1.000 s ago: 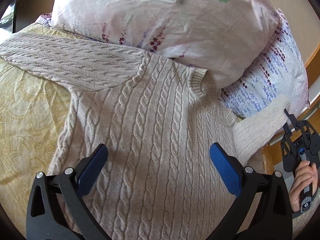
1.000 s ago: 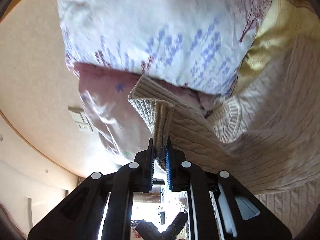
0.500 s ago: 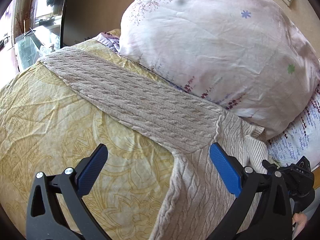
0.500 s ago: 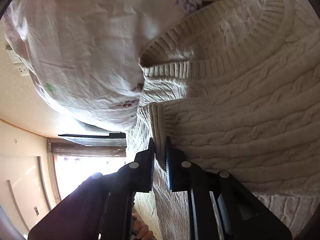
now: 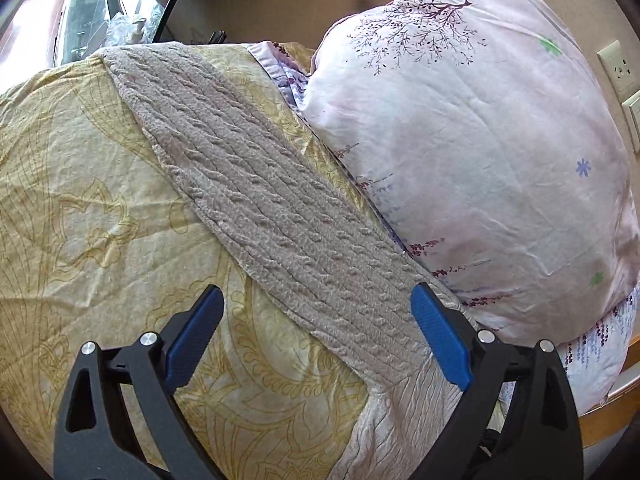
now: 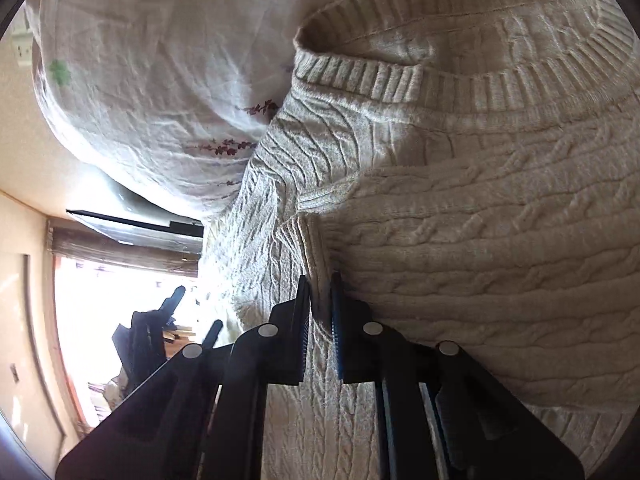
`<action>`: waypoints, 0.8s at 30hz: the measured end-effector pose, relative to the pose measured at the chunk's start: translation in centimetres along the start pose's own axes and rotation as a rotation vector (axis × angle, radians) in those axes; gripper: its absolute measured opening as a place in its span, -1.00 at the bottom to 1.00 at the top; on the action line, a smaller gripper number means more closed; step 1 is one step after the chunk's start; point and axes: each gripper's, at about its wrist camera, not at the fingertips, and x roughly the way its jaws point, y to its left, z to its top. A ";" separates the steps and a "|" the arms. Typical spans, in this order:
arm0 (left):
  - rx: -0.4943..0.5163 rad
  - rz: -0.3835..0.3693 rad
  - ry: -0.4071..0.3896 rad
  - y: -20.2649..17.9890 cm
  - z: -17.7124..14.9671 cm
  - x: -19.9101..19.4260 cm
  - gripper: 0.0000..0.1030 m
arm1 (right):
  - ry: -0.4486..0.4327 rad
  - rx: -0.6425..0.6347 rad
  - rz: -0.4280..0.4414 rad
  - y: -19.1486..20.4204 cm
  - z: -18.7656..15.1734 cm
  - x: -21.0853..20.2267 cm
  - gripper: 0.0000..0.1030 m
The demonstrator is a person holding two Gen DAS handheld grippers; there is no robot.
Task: Fold small clothes
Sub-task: 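Grasp the other sleeve with the left gripper and lift it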
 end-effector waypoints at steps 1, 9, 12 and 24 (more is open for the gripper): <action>-0.001 -0.001 0.002 0.0 0.1 0.1 0.82 | 0.002 -0.025 -0.020 0.8 -0.2 0.6 -0.79; -0.005 -0.024 0.026 0.0 0.2 0.4 0.82 | 0.009 -0.310 -0.067 5.8 -1.8 -0.2 0.15; 0.005 -0.025 0.017 0.1 0.1 0.2 0.82 | -0.184 -0.316 -0.155 4.6 -1.5 -4.9 0.05; 0.010 -0.005 0.023 0.1 -0.1 0.7 0.82 | -0.384 -0.205 -0.733 -6.8 1.1 -13.6 -0.22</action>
